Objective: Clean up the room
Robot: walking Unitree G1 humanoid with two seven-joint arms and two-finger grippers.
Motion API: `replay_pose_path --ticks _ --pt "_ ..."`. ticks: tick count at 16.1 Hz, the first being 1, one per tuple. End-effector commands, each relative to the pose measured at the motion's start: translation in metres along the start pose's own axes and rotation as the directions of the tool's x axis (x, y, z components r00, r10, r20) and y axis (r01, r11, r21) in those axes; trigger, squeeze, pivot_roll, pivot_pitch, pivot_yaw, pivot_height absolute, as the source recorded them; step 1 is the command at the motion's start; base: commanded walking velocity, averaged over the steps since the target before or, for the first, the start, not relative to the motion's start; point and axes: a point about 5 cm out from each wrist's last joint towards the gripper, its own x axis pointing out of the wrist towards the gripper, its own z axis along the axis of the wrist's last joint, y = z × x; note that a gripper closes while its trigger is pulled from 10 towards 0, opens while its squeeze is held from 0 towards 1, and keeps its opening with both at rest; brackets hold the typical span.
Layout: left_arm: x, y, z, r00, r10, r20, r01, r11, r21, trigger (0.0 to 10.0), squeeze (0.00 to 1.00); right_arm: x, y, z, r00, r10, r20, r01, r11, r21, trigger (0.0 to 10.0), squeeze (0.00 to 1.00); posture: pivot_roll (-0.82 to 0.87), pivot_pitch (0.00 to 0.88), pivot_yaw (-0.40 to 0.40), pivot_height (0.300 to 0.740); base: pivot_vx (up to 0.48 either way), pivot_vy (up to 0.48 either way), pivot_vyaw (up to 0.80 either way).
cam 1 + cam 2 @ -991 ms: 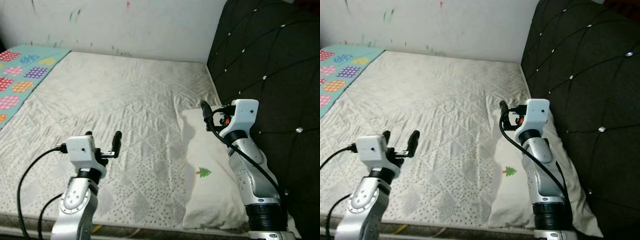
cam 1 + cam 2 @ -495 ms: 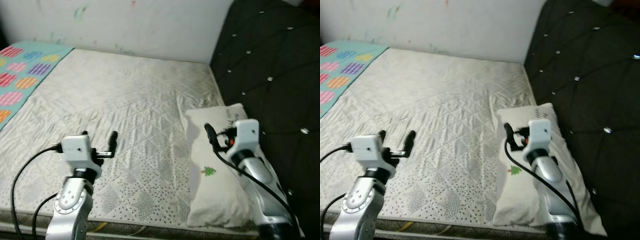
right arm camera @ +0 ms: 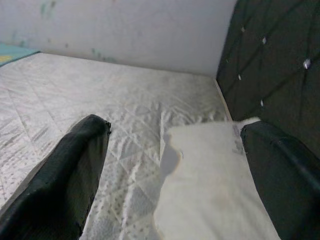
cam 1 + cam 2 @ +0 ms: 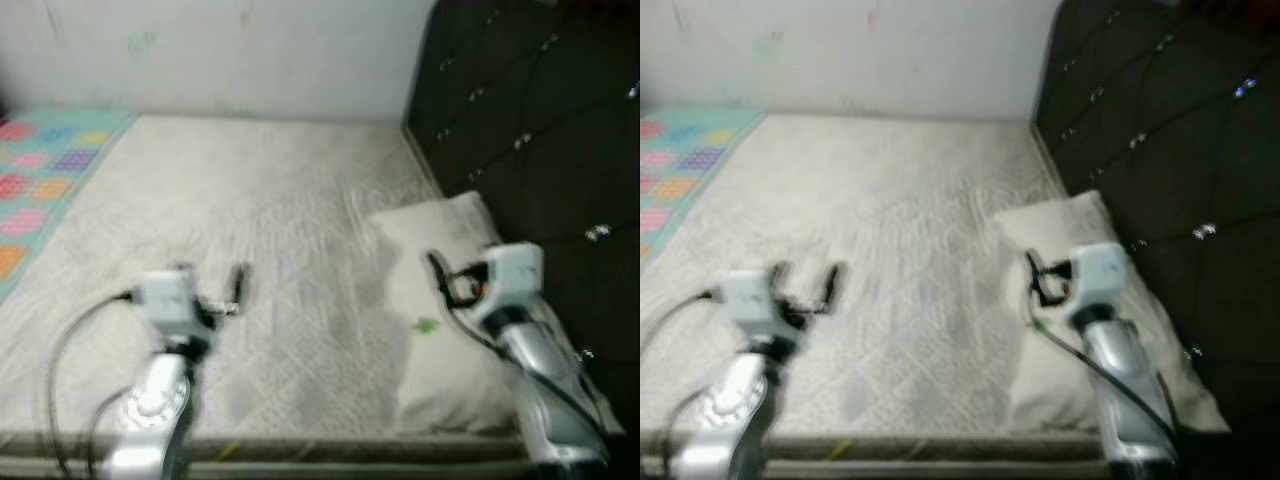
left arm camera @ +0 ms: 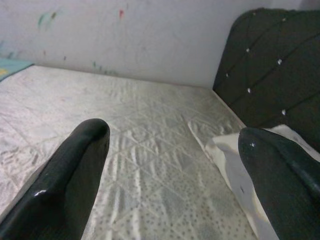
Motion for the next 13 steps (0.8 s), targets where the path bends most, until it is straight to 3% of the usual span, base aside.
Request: replay_pose_path --ticks 1,13 --pt "0.000 0.006 0.005 1.000 0.010 0.016 -0.010 1.000 0.016 10.0 0.00 0.003 0.007 0.004 0.999 0.027 0.019 -0.027 1.000 0.003 10.0 0.00 0.02 0.000 -0.027 0.740 0.000 0.364 0.00" --pt "-0.003 0.006 0.004 1.000 0.018 0.007 -0.018 1.000 0.016 10.0 0.00 0.005 0.017 0.002 0.998 0.058 0.006 -0.058 0.998 0.013 10.0 0.00 0.02 0.000 -0.037 0.740 0.000 0.404 0.00"
